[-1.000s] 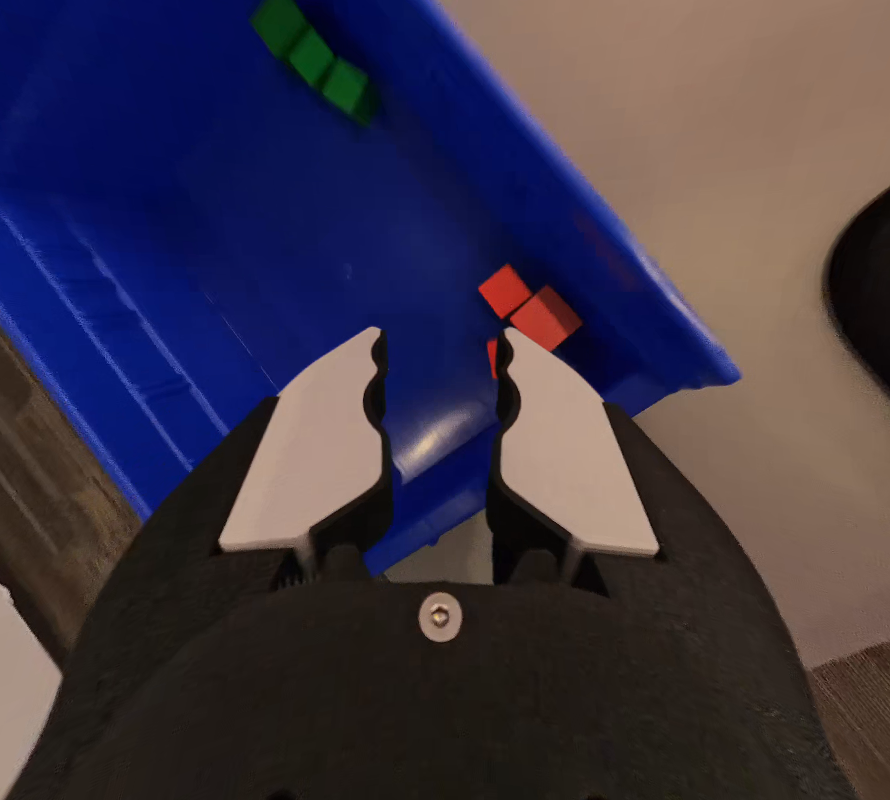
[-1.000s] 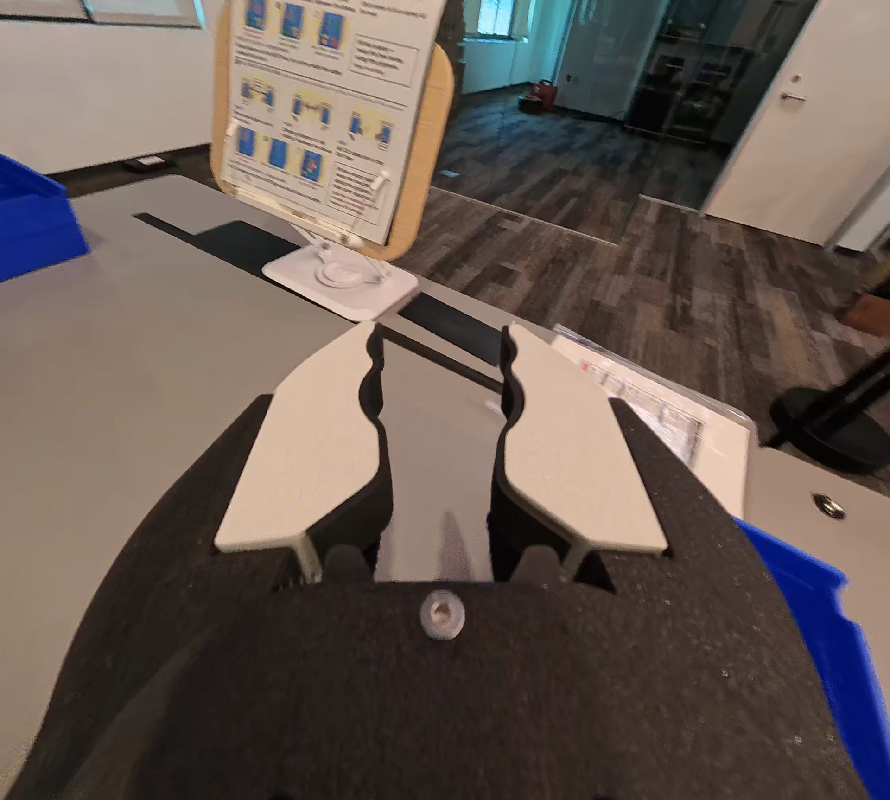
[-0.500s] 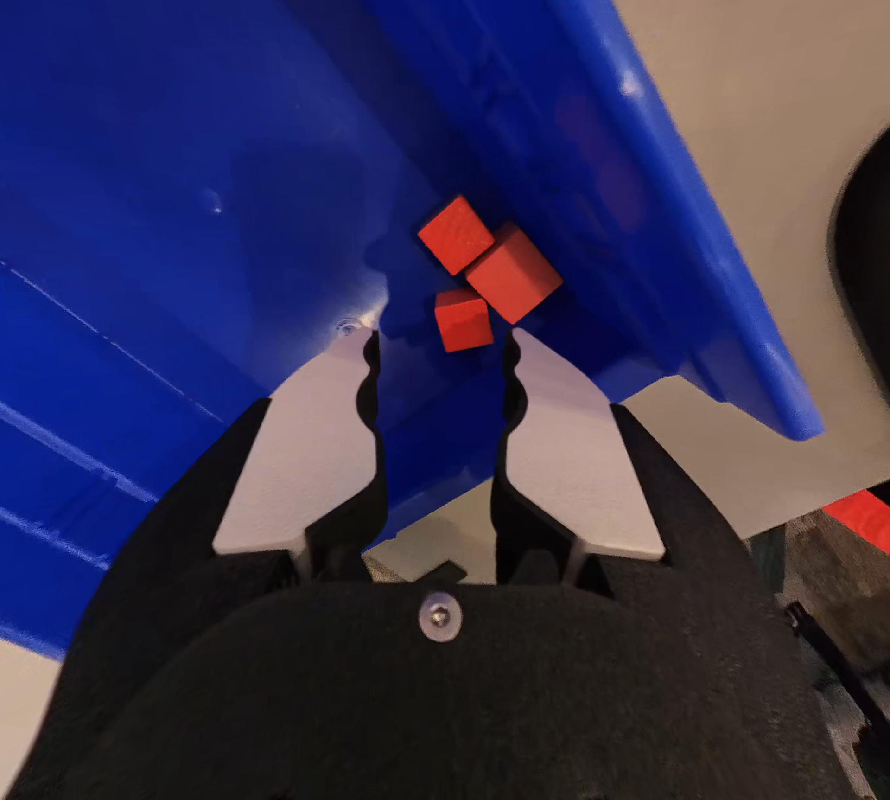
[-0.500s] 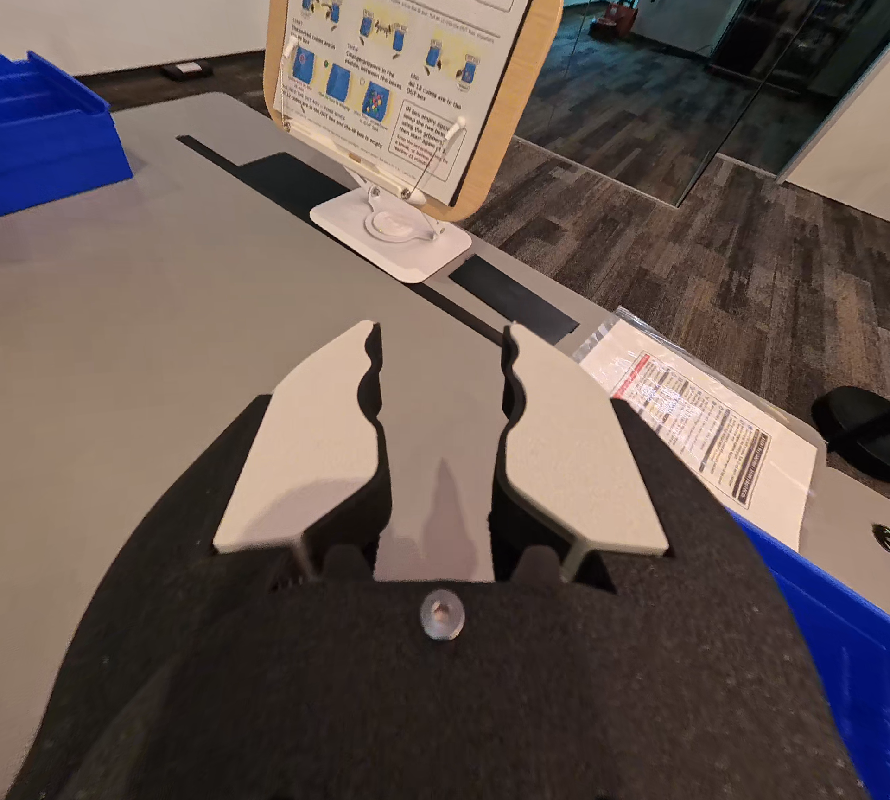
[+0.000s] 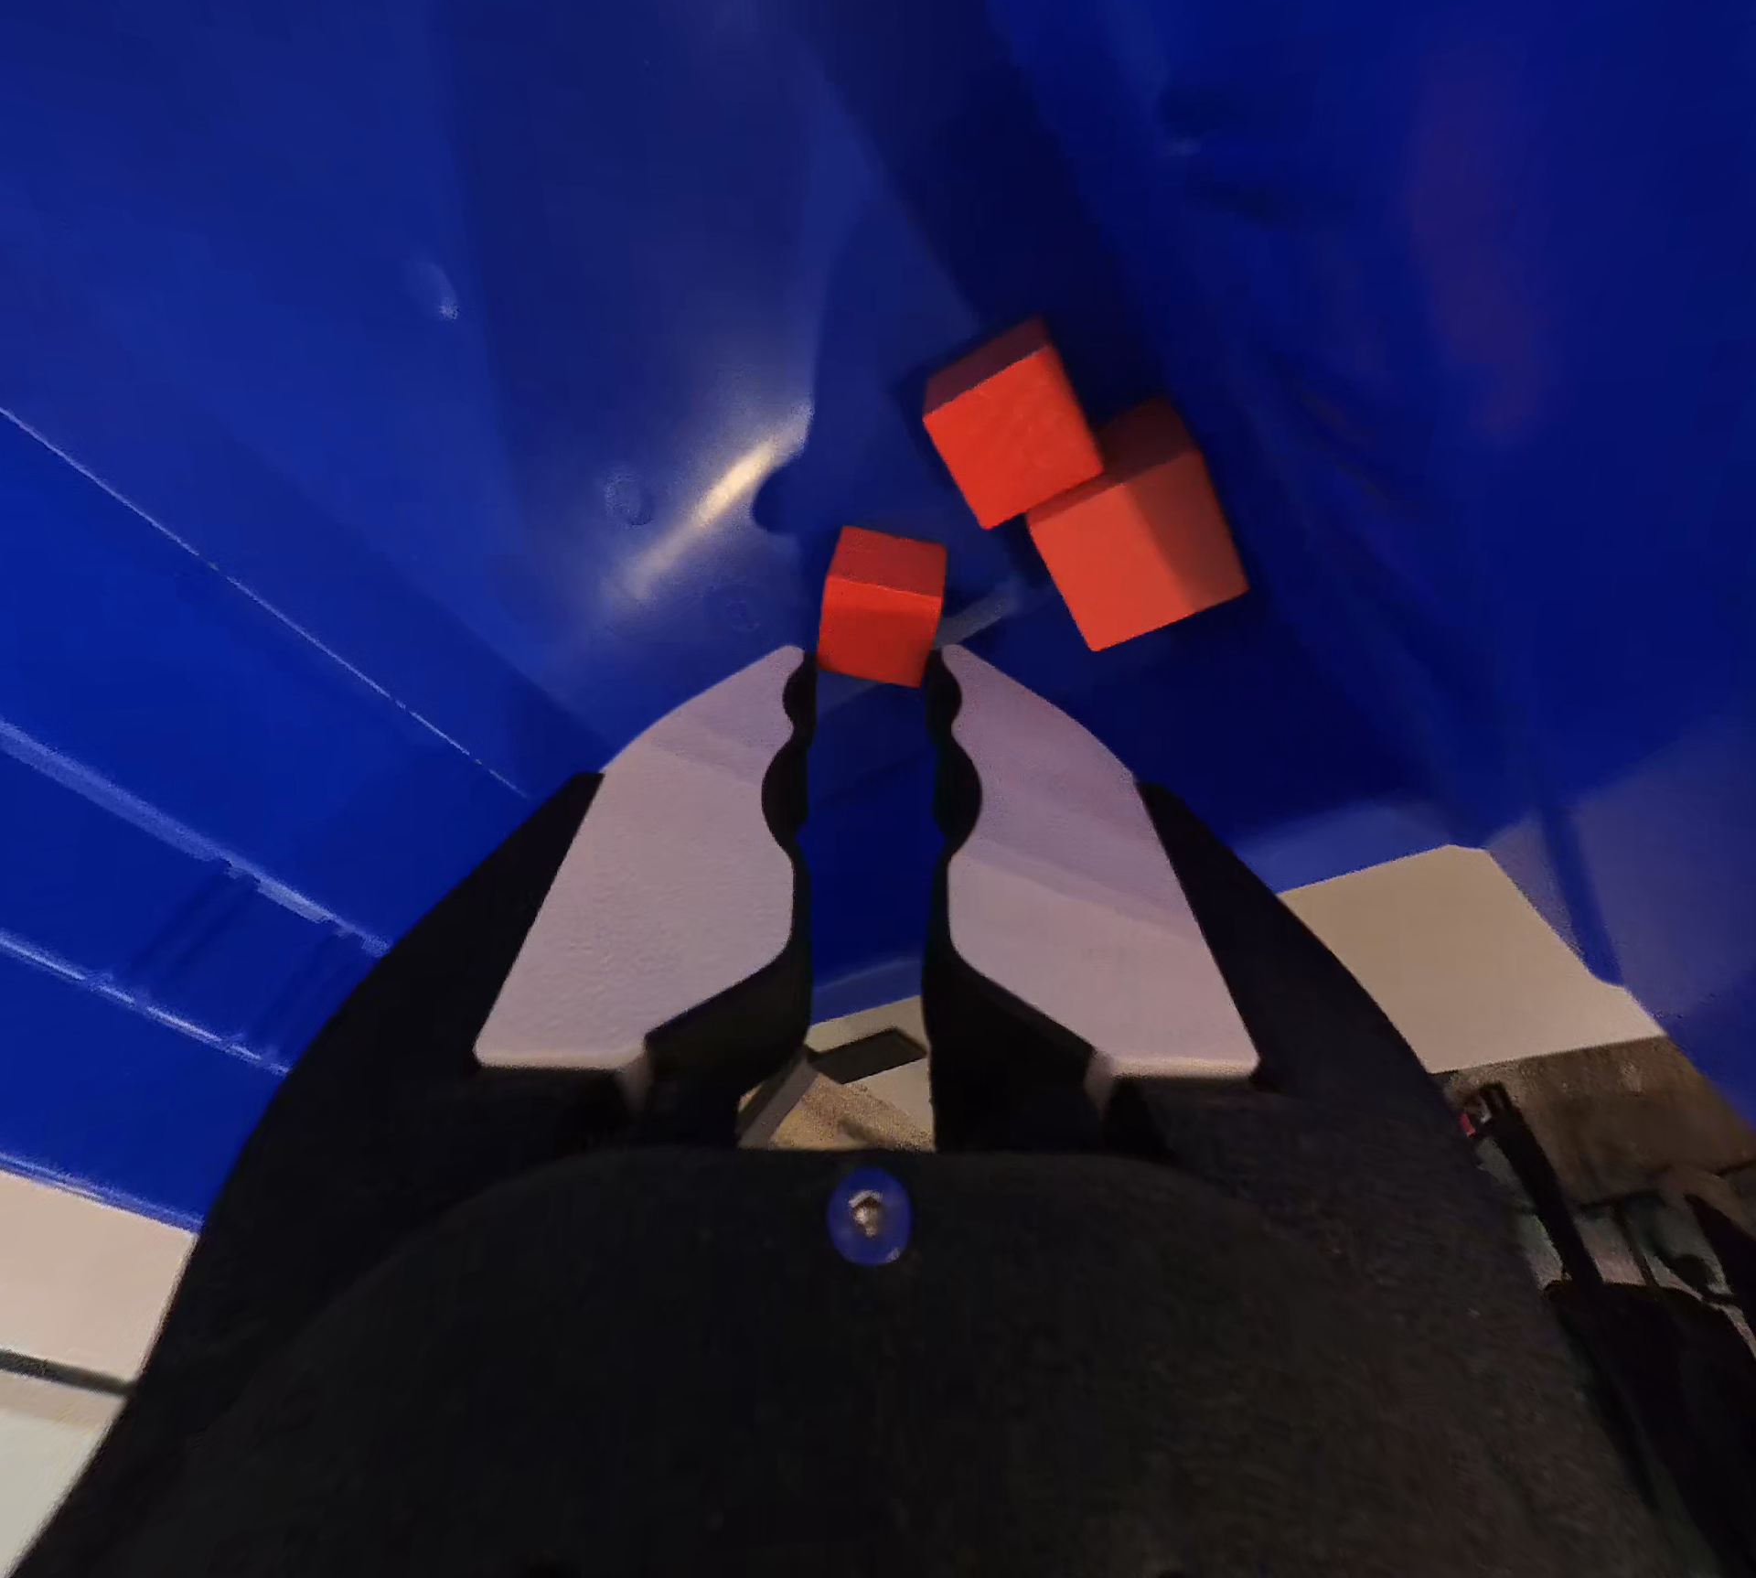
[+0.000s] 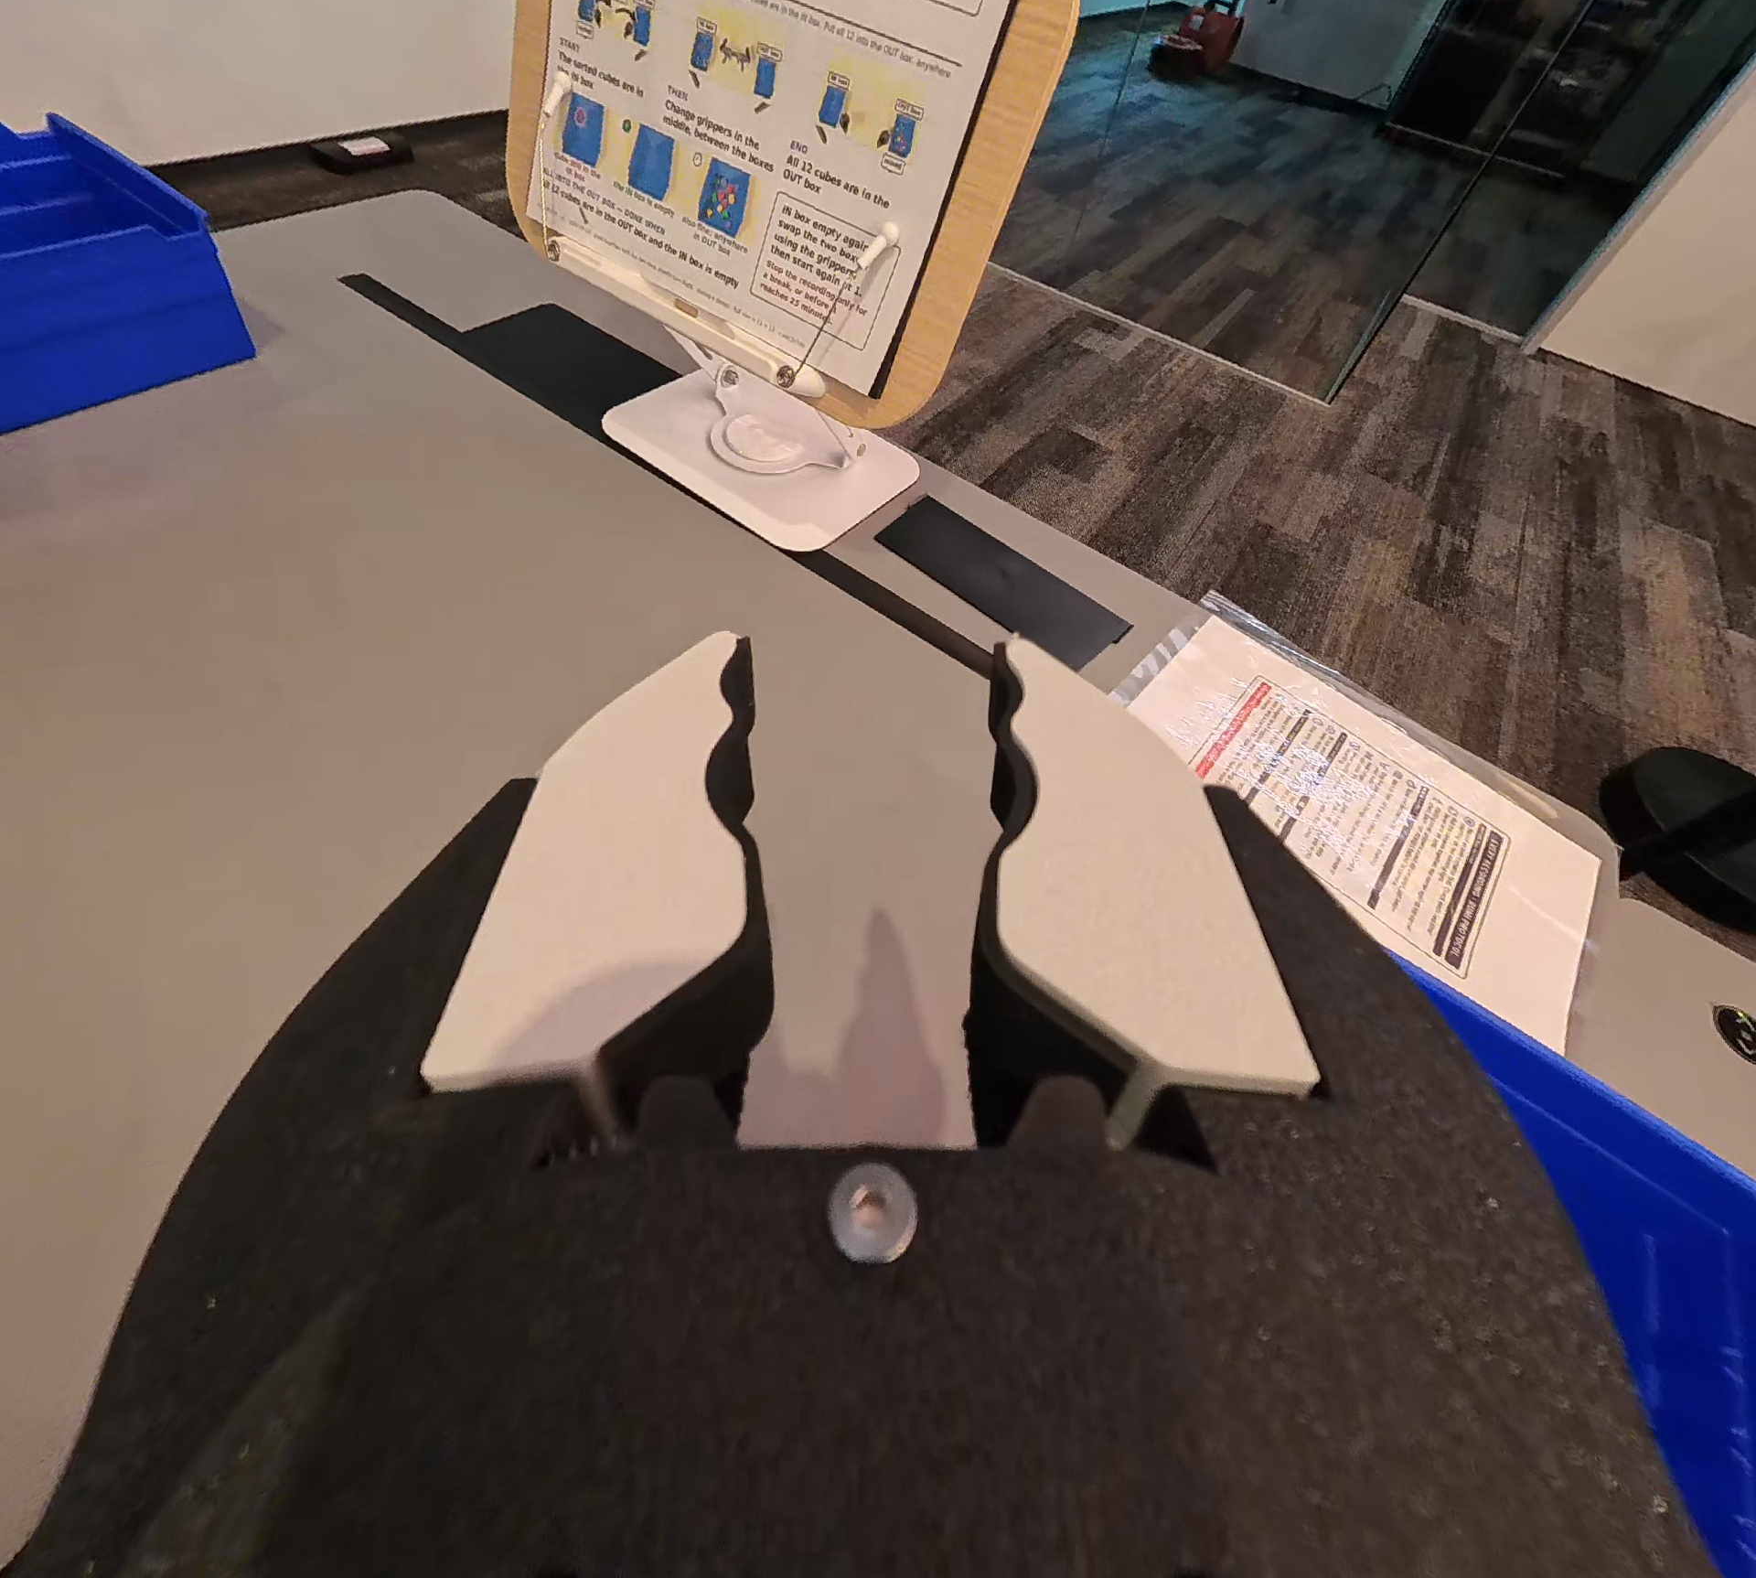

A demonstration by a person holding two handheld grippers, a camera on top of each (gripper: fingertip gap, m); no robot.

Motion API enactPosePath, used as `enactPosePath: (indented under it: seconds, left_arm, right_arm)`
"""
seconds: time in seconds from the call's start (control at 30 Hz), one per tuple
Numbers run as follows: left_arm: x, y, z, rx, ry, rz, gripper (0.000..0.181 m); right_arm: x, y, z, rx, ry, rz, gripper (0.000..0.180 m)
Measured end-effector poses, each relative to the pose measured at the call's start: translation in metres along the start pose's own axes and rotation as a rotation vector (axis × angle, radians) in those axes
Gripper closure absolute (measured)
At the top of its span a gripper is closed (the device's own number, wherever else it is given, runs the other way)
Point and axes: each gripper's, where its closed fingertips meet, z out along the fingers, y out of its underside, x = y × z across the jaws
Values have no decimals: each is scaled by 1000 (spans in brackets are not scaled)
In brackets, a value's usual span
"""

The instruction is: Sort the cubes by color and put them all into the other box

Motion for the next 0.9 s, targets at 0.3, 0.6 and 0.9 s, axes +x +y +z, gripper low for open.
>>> enactPosePath:
  seconds: [0.3, 0.6, 0.9]
  left_arm:
    - [-19, -13, -6, 163, -131, 31, 159]
    - [-42, -55, -151, 929, -323, -215, 159]
    - [117, -186, -298, 1484, -514, 91, 160]
  right_arm:
    - [10, 8, -12, 14, 0, 40, 134]
    - [-10, -12, 0, 48, -61, 29, 134]
    - [-160, -118, 43, 335, -495, 197, 133]
